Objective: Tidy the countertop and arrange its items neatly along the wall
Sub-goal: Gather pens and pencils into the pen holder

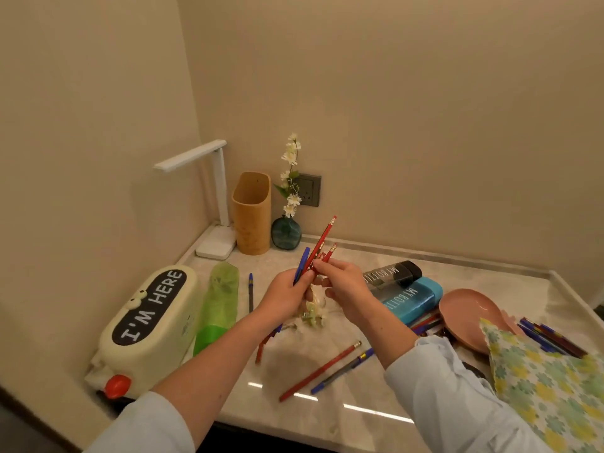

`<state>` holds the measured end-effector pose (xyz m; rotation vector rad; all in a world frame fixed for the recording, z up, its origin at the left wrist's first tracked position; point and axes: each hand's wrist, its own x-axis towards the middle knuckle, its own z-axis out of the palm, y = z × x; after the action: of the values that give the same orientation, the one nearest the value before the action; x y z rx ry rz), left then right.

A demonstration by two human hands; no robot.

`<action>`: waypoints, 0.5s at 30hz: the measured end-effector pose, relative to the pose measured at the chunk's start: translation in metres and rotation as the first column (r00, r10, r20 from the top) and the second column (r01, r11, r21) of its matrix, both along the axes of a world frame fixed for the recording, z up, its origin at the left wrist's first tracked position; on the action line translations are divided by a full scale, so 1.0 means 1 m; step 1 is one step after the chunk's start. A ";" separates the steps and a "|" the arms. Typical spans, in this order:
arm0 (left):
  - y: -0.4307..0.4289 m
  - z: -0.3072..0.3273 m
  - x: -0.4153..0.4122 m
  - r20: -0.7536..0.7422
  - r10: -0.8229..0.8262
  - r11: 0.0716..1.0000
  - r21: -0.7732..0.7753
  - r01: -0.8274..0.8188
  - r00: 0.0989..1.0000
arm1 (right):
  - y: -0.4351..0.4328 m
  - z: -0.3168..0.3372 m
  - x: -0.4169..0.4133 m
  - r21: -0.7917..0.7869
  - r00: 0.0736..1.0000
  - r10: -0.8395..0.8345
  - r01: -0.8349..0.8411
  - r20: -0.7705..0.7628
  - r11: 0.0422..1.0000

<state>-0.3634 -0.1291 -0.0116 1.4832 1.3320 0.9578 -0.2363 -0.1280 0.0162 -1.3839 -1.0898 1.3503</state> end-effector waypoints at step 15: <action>0.103 0.100 -0.079 0.012 -0.138 0.988 0.076 0.137 0.990 | 0.106 0.094 -0.069 0.362 0.998 0.053 -0.055 0.016 0.931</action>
<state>-0.4428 -0.0259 0.0884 1.5991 1.1761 0.9378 -0.3056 -0.0219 0.1103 -1.0918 -1.3149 1.1127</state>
